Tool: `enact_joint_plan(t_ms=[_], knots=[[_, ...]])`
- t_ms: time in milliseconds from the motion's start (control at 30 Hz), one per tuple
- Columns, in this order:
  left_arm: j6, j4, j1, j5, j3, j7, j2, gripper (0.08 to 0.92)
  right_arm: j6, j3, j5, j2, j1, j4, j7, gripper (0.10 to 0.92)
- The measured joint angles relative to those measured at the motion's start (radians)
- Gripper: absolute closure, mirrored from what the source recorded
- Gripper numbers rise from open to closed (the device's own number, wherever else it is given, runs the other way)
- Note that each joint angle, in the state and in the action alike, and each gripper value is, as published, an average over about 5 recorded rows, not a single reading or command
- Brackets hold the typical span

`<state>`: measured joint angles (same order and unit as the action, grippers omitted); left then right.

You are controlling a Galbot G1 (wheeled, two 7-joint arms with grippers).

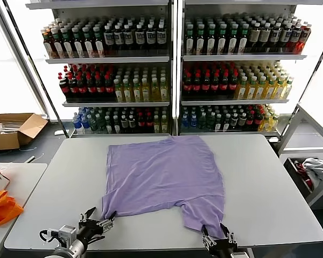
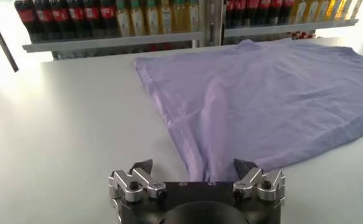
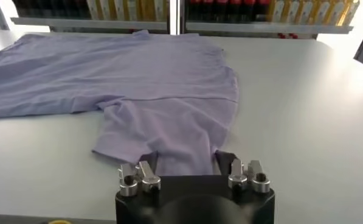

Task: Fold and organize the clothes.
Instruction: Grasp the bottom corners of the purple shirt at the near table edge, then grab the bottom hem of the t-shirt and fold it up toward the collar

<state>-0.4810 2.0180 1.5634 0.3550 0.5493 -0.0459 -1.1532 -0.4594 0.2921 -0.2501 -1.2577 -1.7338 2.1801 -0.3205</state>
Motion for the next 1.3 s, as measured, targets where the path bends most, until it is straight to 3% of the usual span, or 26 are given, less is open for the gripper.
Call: enact_joint_plan(t_ms=[367,733,1300], knots=[[0.019,-0.009,0.004,-0.008,-0.009,-0.005,-0.015,0.588,0.027,-0.002,-0.003,0.002,-0.003,-0.009,0.006,0.909],[0.03,0.004,0.007,-0.017,-0.007,-0.01,-0.008,0.891,0.093,0.023,0.036,0.025,-0.062,0.024,0.062,0.916],[0.013,0.125,0.085,-0.042,0.033,-0.02,0.028,0.914,0.247,0.076,0.173,0.043,-0.277,0.157,0.162,0.916]])
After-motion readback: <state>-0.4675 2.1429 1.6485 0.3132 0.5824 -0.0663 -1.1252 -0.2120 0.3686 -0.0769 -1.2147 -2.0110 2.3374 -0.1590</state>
